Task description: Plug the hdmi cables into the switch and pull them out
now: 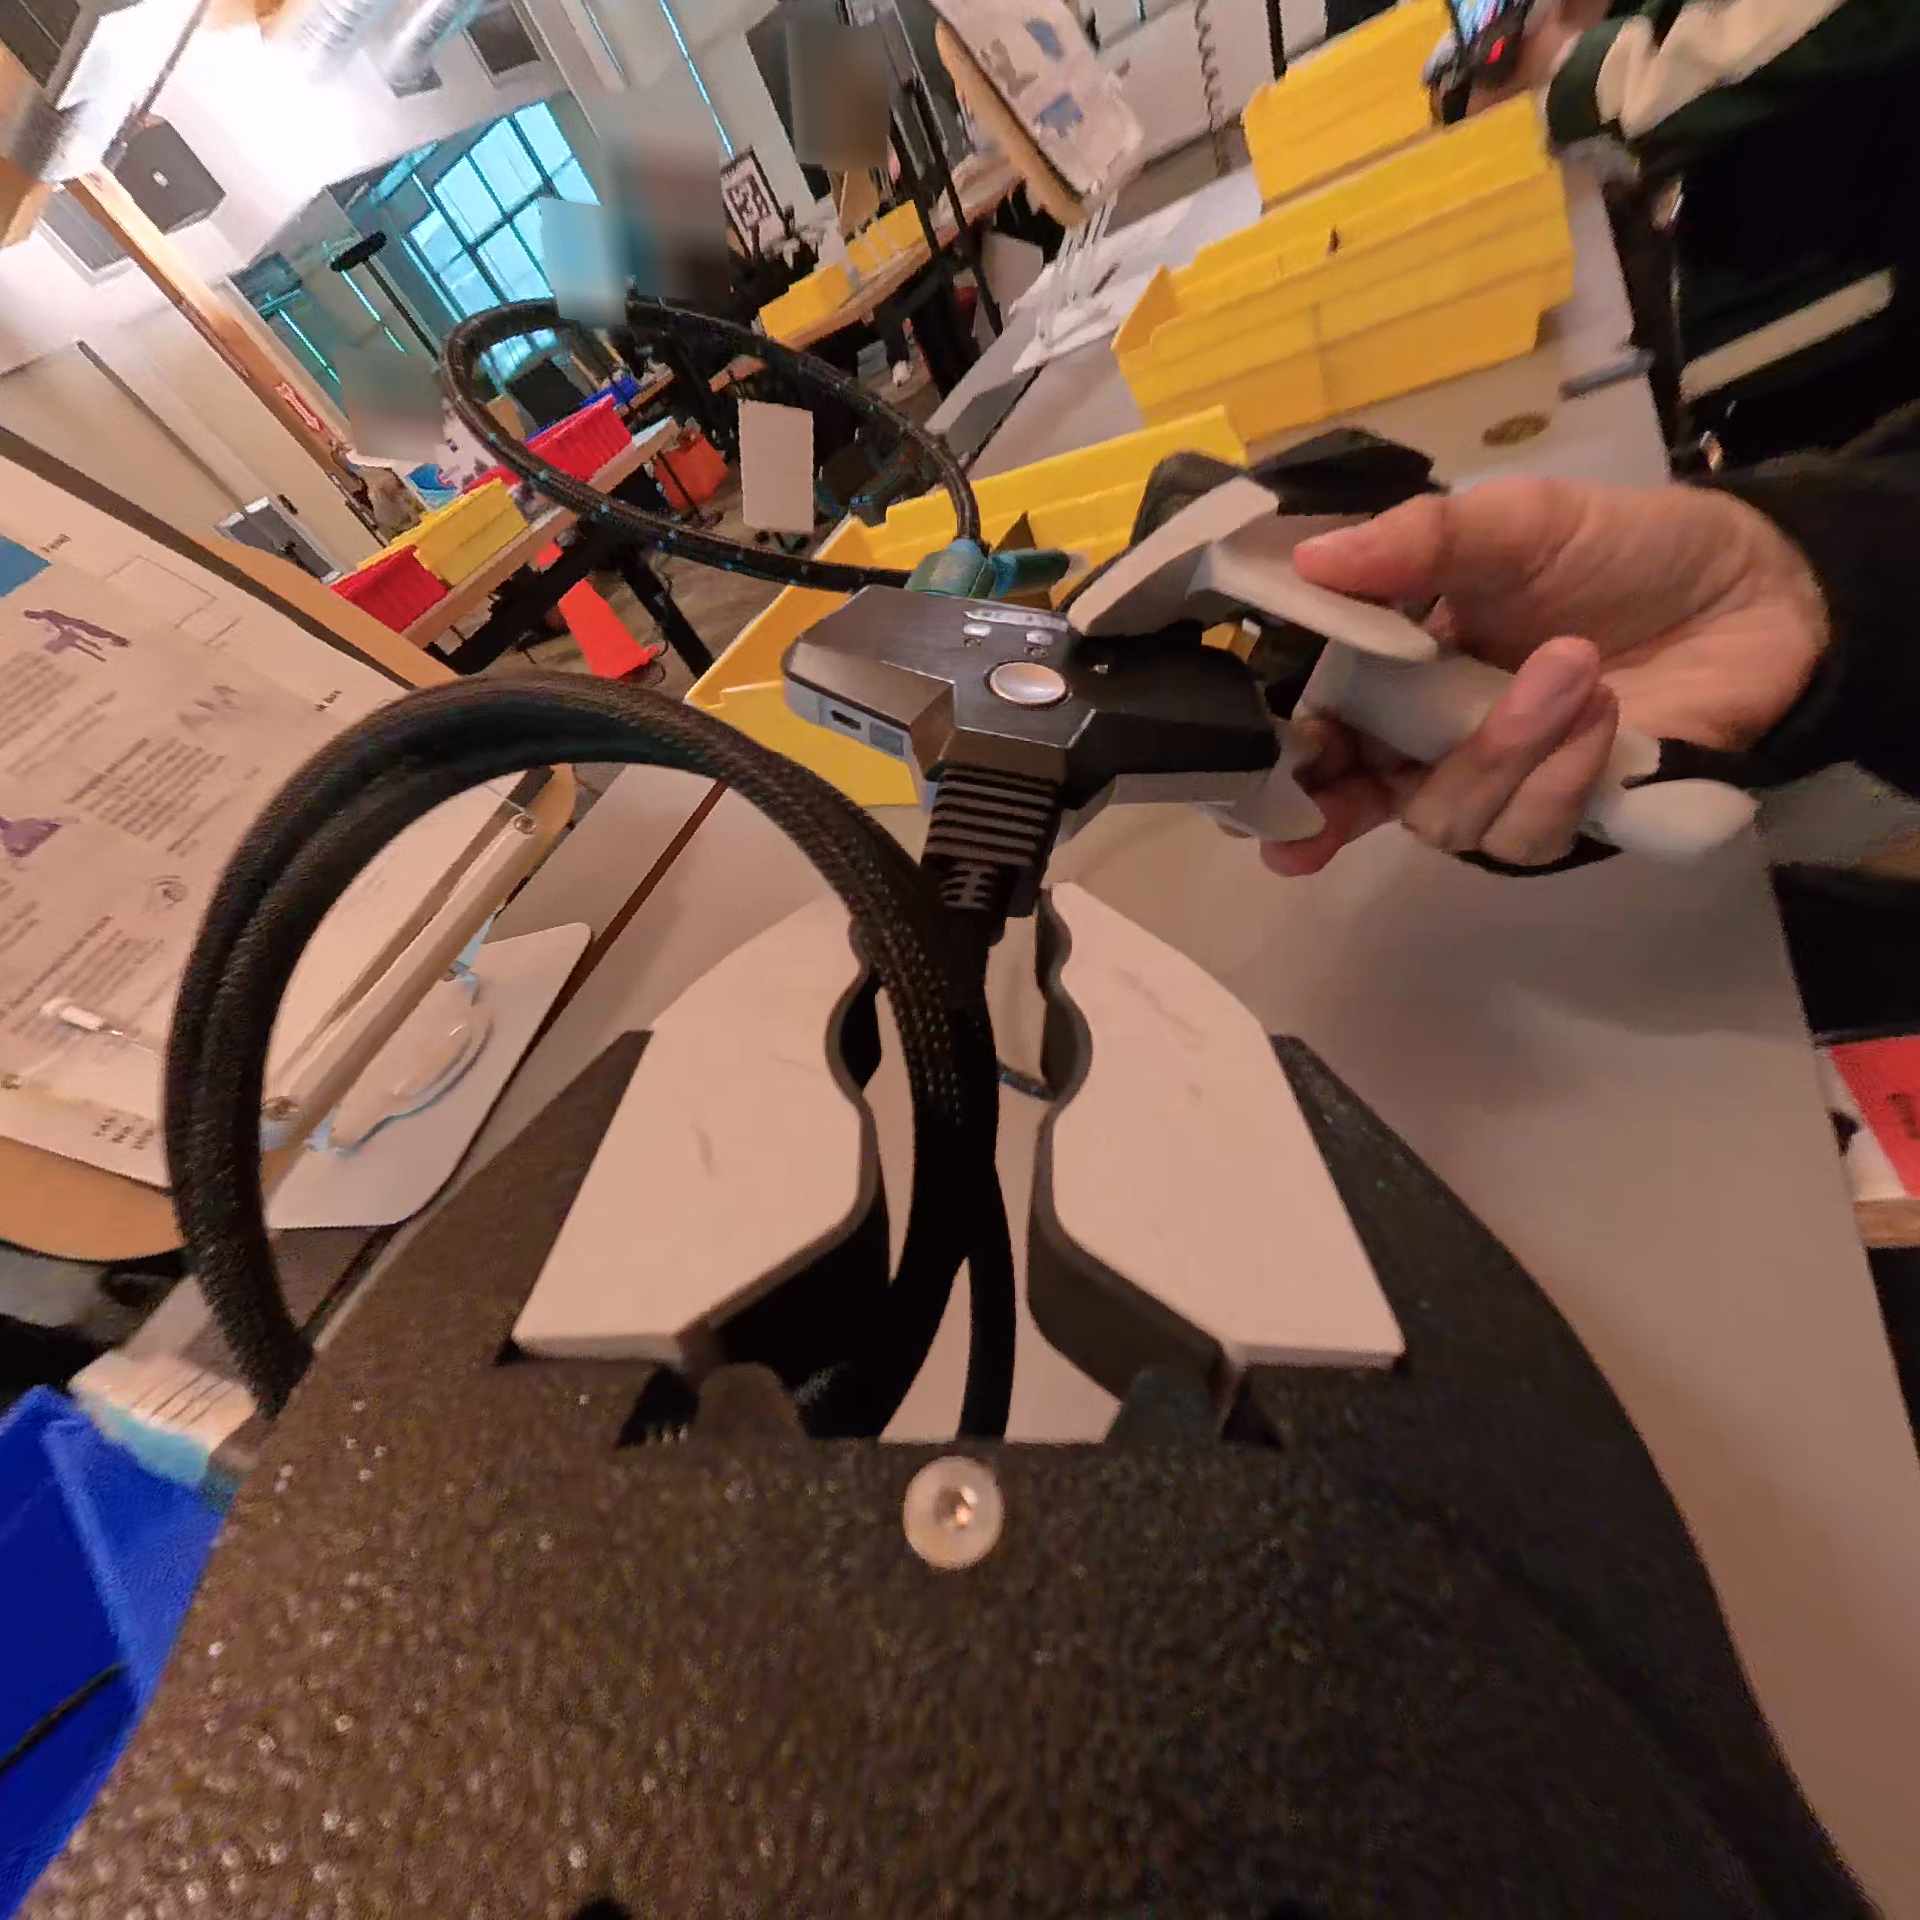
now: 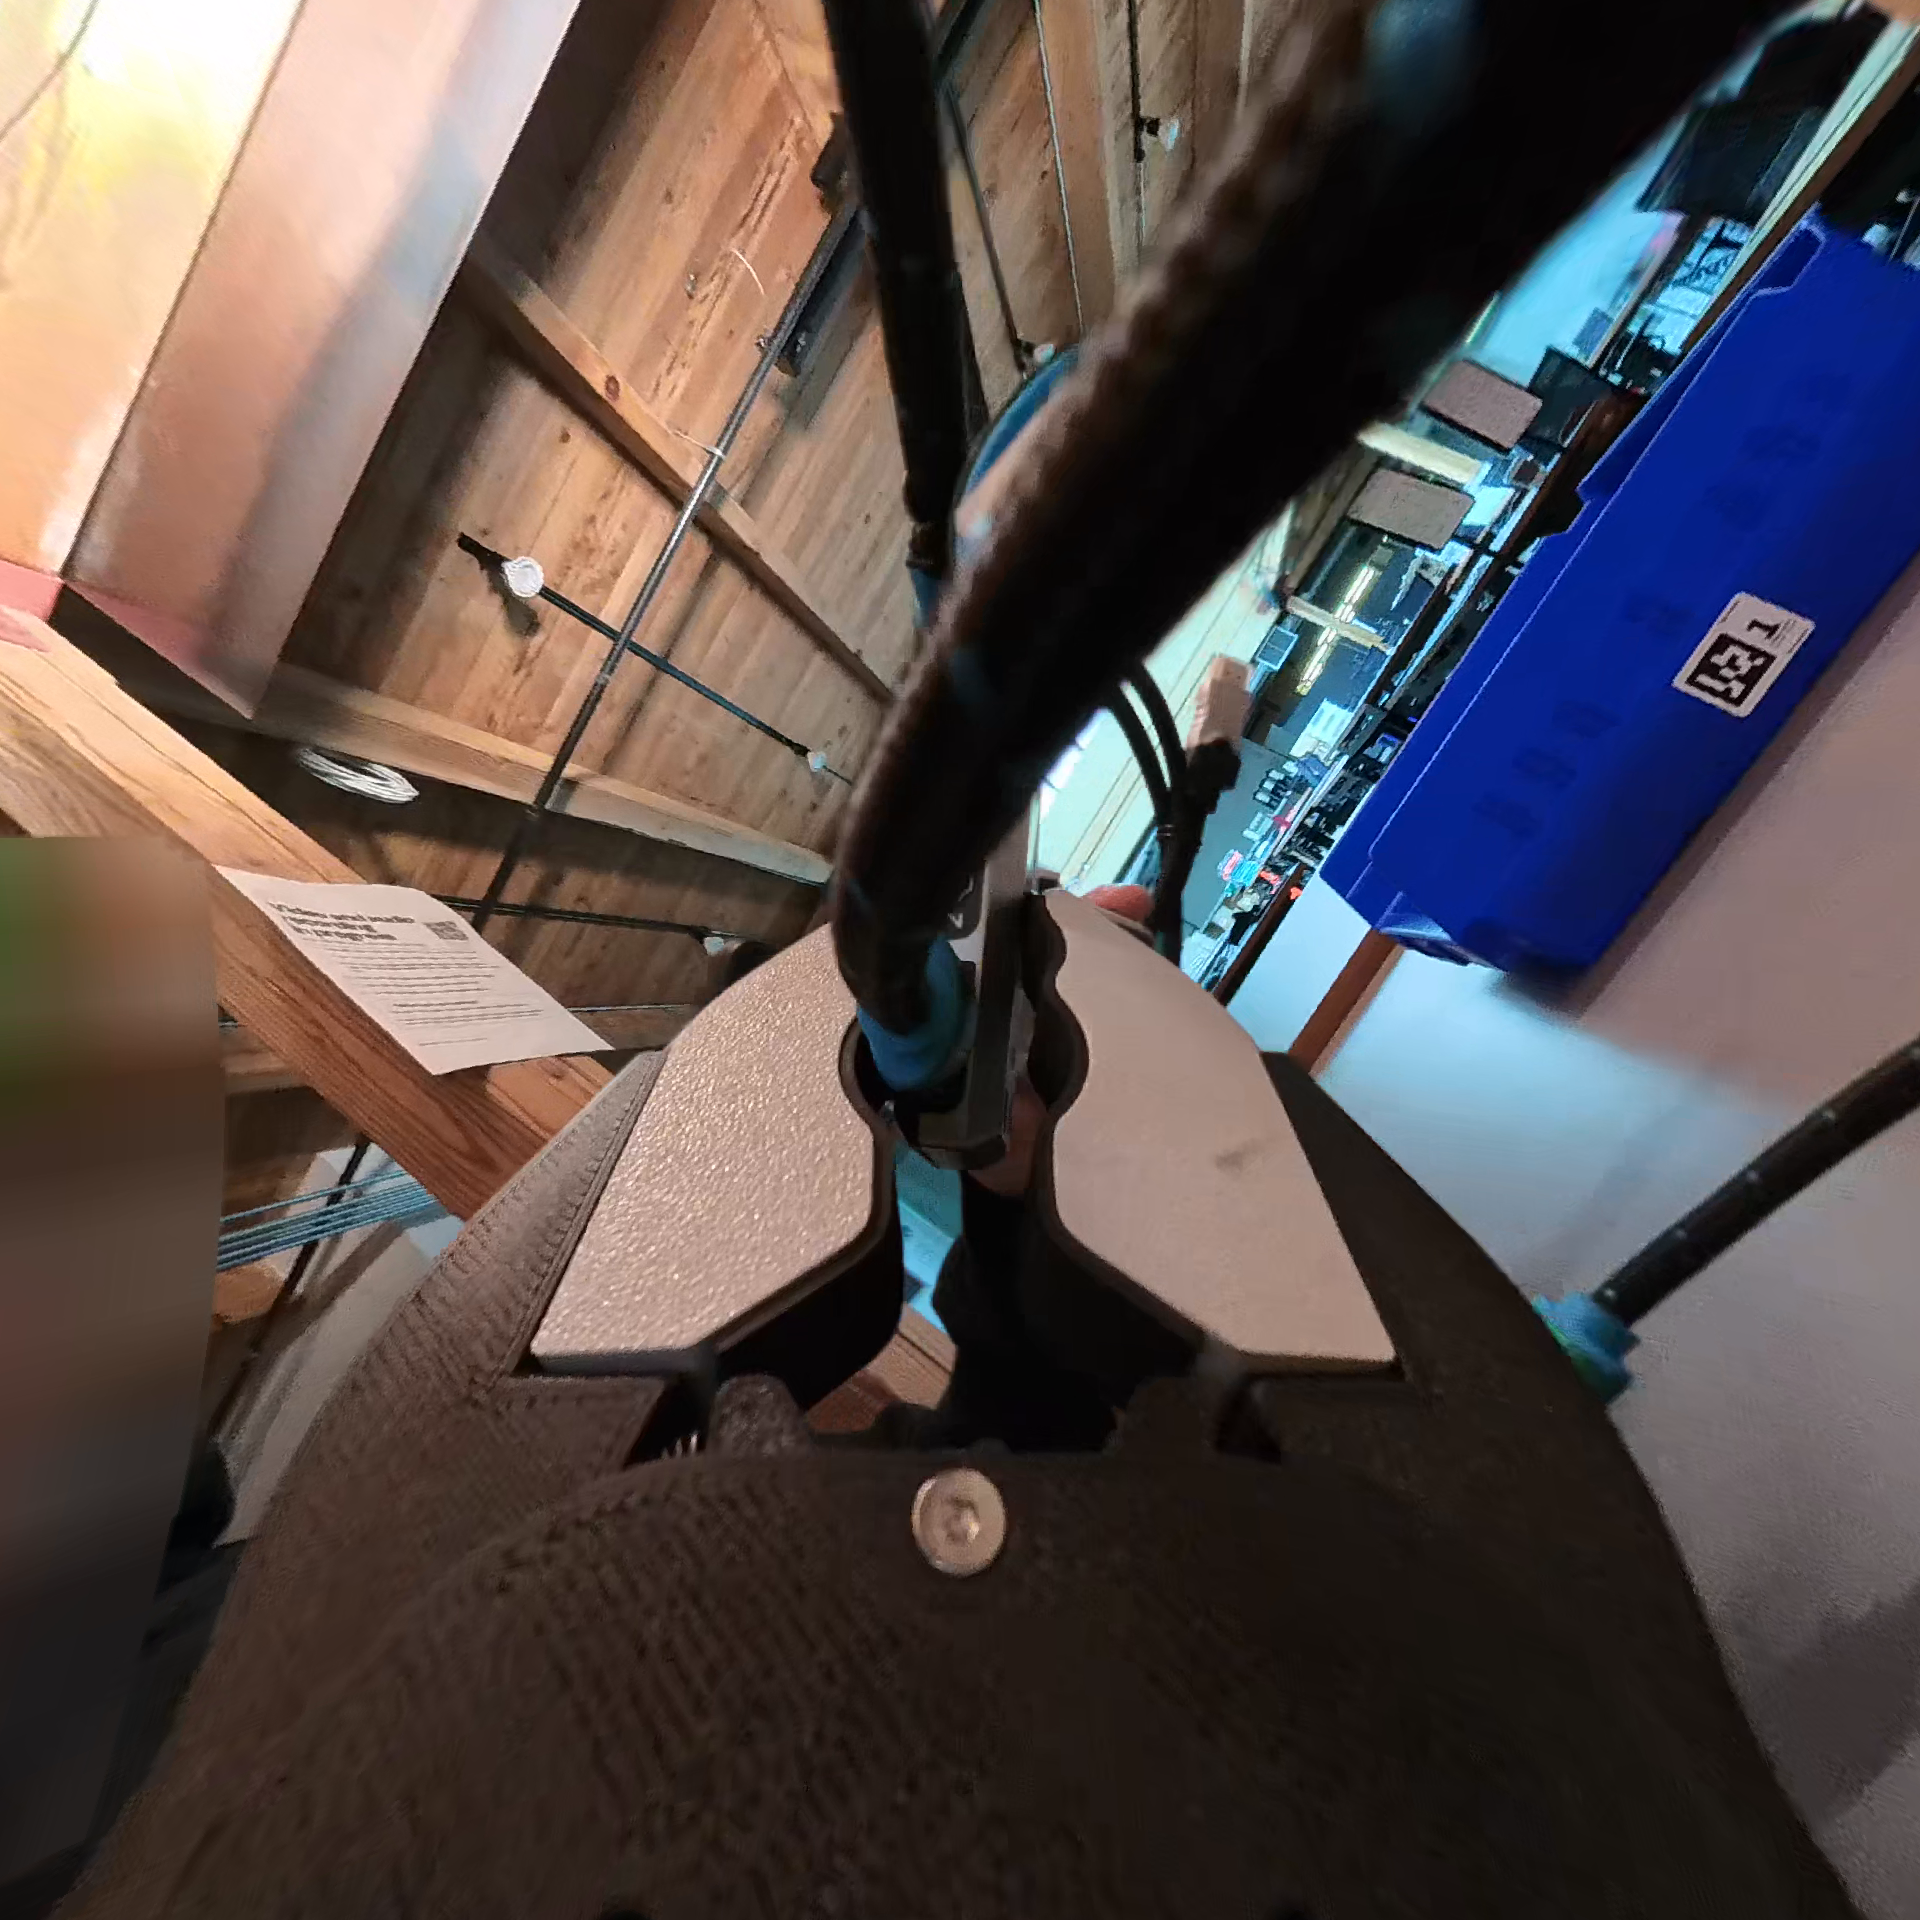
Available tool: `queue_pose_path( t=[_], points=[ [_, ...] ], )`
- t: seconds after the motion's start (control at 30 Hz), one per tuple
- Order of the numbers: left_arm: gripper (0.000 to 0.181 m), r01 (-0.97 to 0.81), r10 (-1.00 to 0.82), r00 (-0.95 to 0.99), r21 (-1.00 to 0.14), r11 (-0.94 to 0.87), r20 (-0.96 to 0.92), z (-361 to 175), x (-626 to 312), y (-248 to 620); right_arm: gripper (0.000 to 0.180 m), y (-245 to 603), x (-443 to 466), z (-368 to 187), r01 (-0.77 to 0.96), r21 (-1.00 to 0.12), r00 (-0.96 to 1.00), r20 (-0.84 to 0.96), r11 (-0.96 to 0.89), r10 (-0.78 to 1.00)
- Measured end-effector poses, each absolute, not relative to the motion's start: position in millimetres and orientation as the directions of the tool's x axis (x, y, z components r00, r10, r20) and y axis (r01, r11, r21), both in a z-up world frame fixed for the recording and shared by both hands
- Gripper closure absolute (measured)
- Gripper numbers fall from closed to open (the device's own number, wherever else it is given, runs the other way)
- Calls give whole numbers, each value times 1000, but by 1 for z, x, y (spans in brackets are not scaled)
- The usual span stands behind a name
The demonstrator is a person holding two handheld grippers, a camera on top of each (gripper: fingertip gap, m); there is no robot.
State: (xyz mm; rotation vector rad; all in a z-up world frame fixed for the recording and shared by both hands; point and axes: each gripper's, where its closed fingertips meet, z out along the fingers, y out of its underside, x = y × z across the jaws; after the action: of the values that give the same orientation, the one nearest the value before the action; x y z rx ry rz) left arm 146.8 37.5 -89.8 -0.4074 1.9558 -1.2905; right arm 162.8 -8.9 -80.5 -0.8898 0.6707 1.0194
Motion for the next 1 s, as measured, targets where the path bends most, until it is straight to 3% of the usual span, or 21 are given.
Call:
queue_pose_path(
  t=[0.13,0.3,0.4,0.53,0.73,0.83,0.93,1.0],
  points=[
    [152,175,-625,-718,-948,266,-308,-84,140,35,157,-7,157,-77,-946,-246,320,-818,211,478],
    [144,196,-635,-697,-940,278,-334,-87,139,41,157,-4,163,-89,-943,-245,320,-852,226,414],
    [157,171,-636,-702,-943,287,-321,-84,139,44,158,-2,165,-100,-943,-256,320,-874,213,366],
    [155,180,-582,-739,-931,317,-341,-89,138,34,158,8,151,-98,-931,-319,363,-863,178,352],
    [156,183,-563,-781,-961,207,-270,-84,133,38,158,-2,151,-91,-907,-397,421,-847,138,324],
    [154,162,-519,-814,-960,227,-260,-95,132,34,158,-2,150,-90,-922,-366,387,-856,126,344],
    [152,134,-547,-794,-953,271,-267,-104,139,39,158,-2,160,-99,-897,-406,440,-860,174,259],
    [160,100,-587,-780,-969,225,-217,-98,142,48,158,-8,172,-104,-891,-397,443,-868,221,225]
  ],
)
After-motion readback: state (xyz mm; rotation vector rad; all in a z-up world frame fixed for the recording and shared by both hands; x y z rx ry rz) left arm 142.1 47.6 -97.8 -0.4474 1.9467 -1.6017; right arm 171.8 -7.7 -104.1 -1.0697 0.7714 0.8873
